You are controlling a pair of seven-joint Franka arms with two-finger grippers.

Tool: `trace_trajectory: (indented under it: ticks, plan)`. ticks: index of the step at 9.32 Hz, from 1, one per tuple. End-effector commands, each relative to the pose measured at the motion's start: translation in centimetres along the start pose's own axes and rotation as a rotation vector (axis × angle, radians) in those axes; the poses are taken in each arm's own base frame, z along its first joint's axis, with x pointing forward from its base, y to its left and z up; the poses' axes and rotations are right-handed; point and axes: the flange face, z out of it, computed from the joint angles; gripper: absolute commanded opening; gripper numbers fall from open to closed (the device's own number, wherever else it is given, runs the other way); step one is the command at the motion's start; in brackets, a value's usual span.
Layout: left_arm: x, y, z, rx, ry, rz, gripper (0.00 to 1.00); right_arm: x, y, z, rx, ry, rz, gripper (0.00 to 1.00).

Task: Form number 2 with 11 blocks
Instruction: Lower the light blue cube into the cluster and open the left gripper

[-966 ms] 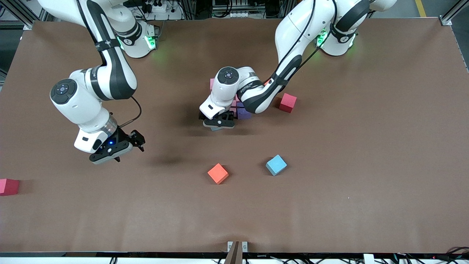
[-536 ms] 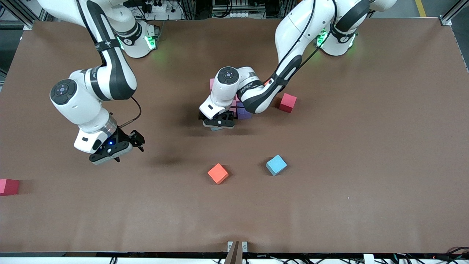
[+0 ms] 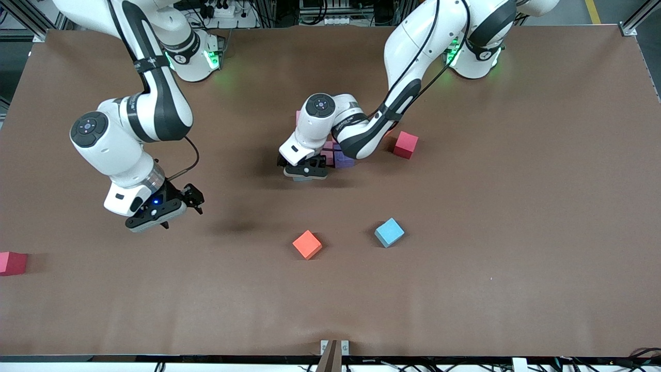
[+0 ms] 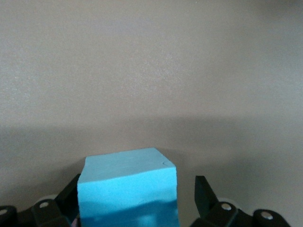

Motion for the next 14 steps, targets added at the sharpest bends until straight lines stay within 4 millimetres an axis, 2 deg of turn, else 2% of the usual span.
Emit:
trace_trajectory:
  ticks: [1, 7, 10, 11, 14]
  plan:
    - [0.3, 0.3, -0.3, -0.008, 0.025, -0.008, 1.00, 0.5, 0.5, -0.1, 0.002, 0.009, -0.003, 1.00]
    - [0.9, 0.2, -0.8, -0.010, 0.033, -0.012, 1.00, 0.6, 0.4, -0.1, 0.003, 0.011, -0.012, 1.00]
    - [0.9, -0.4, -0.3, 0.030, 0.028, -0.008, 1.00, 1.3, 0.5, -1.0, 0.000, 0.029, -0.012, 1.00]
    - [0.4, -0.2, -0.2, 0.048, 0.025, 0.002, 1.00, 1.6, 0.4, -1.3, 0.001, 0.034, -0.014, 1.00]
    - [0.0, 0.1, -0.2, 0.064, 0.032, 0.014, 1.00, 3.5, 0.0, -3.6, 0.012, 0.044, -0.021, 1.00]
